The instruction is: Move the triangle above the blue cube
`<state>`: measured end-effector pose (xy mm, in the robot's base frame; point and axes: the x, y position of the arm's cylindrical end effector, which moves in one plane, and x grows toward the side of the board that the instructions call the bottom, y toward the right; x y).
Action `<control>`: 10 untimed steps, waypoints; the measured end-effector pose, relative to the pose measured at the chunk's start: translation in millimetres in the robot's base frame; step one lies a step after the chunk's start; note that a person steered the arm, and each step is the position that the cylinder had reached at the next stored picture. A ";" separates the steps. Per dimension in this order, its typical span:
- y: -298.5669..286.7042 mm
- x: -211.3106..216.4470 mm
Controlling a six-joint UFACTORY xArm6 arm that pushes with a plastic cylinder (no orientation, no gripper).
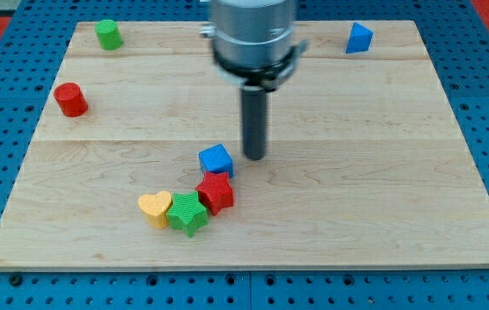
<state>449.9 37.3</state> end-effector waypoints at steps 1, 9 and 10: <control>72.7 -69.4; 50.4 -138.5; 49.2 -103.3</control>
<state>346.6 86.5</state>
